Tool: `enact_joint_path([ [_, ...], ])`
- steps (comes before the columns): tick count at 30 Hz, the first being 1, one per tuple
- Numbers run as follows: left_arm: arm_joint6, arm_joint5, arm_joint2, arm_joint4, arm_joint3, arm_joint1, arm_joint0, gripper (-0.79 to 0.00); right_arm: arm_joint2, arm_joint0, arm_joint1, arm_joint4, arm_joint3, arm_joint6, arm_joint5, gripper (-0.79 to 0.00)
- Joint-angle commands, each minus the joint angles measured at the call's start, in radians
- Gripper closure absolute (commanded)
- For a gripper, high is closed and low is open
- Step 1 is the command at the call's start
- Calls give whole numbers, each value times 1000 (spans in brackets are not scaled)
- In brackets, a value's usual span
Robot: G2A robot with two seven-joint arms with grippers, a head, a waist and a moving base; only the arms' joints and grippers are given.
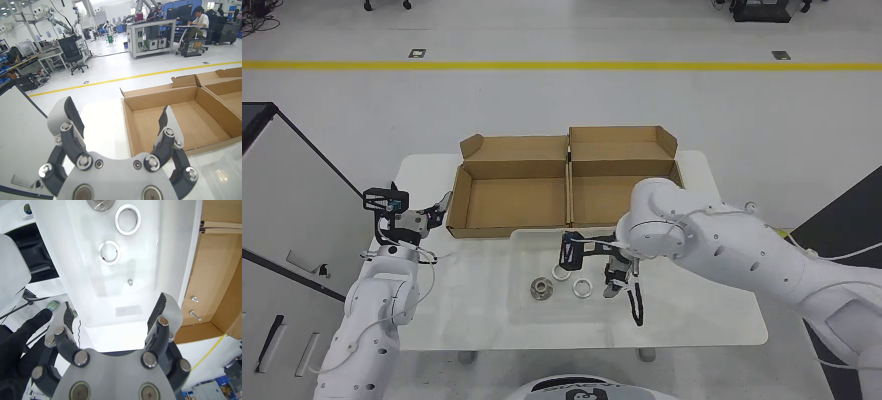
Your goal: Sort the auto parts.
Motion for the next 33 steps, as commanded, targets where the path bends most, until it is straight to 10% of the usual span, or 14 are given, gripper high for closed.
enact_joint_path([
  [1,0,0,0,0,0,0,0,-785,-16,4,-4,-4,15,1,1,-785],
  [10,0,0,0,0,0,0,0,-785,-69,9,-33,-11,102,-44,-44,-711],
  [20,0,0,0,0,0,0,0,-785,-115,18,-81,-31,220,-71,-71,-388],
  [33,0,0,0,0,0,0,0,-785,-120,-2,-114,-83,315,-121,-49,-376],
])
